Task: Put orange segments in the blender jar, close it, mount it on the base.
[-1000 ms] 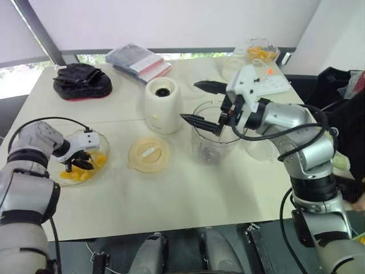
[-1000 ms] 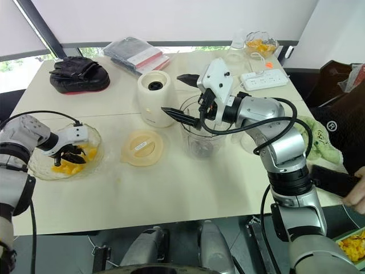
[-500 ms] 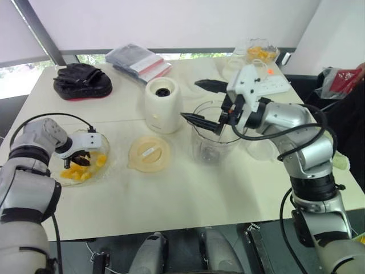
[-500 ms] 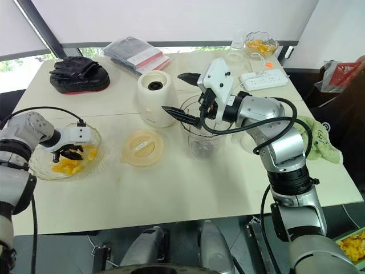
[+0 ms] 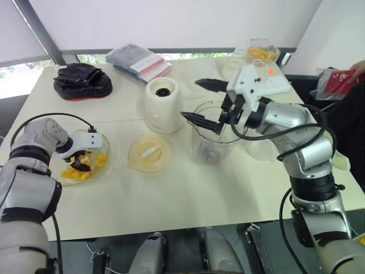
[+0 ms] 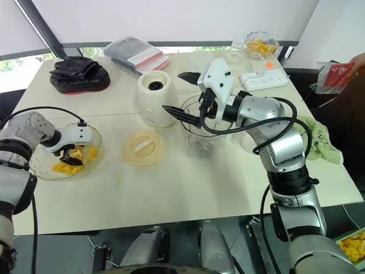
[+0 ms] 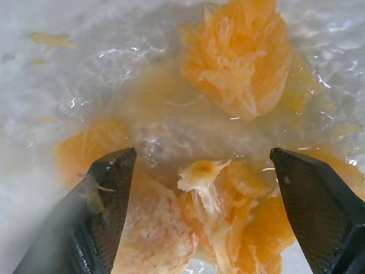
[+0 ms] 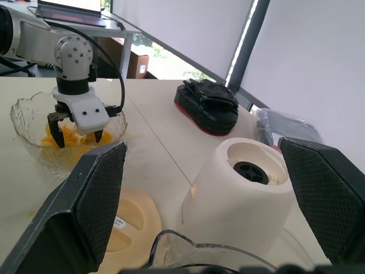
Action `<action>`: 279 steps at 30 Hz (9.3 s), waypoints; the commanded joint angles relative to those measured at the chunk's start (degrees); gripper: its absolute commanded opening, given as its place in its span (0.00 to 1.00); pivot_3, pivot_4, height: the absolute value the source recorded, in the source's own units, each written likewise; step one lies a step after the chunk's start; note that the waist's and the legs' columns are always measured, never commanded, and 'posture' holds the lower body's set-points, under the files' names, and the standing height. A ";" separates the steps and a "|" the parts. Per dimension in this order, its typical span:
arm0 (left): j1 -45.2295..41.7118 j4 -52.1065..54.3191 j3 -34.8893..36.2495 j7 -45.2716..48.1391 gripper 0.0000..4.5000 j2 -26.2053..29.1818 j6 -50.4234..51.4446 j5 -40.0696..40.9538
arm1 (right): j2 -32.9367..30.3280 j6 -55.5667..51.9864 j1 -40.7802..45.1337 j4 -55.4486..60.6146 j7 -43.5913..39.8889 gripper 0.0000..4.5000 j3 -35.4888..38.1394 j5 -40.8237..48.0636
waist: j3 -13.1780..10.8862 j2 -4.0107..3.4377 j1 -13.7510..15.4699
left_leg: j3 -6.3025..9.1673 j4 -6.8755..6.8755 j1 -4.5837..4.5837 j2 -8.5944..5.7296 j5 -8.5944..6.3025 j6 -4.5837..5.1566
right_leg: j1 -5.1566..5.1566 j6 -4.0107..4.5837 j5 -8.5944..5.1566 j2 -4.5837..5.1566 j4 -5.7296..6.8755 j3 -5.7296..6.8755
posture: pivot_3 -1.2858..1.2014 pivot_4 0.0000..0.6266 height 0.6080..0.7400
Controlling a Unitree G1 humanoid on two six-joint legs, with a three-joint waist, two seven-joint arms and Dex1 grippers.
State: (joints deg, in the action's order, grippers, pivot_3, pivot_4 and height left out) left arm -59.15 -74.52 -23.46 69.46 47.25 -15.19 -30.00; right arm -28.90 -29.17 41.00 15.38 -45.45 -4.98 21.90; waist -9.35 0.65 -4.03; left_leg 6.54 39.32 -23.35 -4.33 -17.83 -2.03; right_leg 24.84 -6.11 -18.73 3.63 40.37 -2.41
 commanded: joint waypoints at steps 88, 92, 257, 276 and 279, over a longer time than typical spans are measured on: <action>36.75 53.37 53.60 -9.14 0.02 -1.76 47.80 59.84 | 1.18 6.87 2.11 -3.99 -2.20 1.00 -0.32 -3.24 | 0.08 -0.05 0.17 | 0.02 0.69 -0.02 -0.03 -0.02 0.03 | 0.01 0.00 0.00 0.04 0.76 -0.13 | 0.52 0.24 1.00; 38.99 62.31 56.21 -13.89 0.02 -3.87 52.23 64.67 | 1.18 7.12 2.25 -4.30 -2.37 1.00 -0.42 -3.33 | 0.08 -0.04 0.15 | 0.02 0.70 -0.01 -0.03 -0.02 0.03 | -0.01 0.00 0.00 0.04 0.74 -0.13 | 0.52 0.24 1.00; 21.70 72.33 14.44 1.80 0.98 -19.98 43.22 51.76 | 17.46 24.52 -36.80 -10.51 56.21 0.01 26.02 -17.35 | 0.30 -0.14 3.03 | 0.18 -0.57 1.87 0.97 0.21 -0.30 | -1.81 0.88 0.52 -1.24 -0.44 -0.45 | 0.52 0.24 1.00; 20.03 69.24 13.01 1.55 0.98 -22.77 41.29 51.46 | 3.70 5.11 -20.33 14.20 53.66 0.01 30.31 -16.28 | 0.03 -0.54 2.96 | 0.13 -0.76 1.84 0.98 0.22 -0.30 | -1.73 0.87 0.51 -1.24 -0.59 -0.47 | 0.52 0.24 1.00; 19.85 68.73 13.02 1.48 0.98 -23.15 40.82 51.37 | 1.23 2.59 -17.18 15.66 51.98 0.01 29.40 -16.45 | 0.03 -0.53 2.98 | 0.11 -0.95 1.84 1.00 0.22 -0.31 | -1.74 0.87 0.51 -1.23 -0.77 -0.48 | 0.52 0.24 1.00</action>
State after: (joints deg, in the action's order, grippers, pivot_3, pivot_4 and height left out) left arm -38.05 -6.27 -10.49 70.94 24.18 26.72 21.22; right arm -26.28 -25.95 22.28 27.67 7.53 24.57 5.48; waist -9.32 0.12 -1.05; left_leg 6.65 38.31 -21.51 -3.33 -17.61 -2.34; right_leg 23.10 -5.24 -18.22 2.40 39.55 -2.89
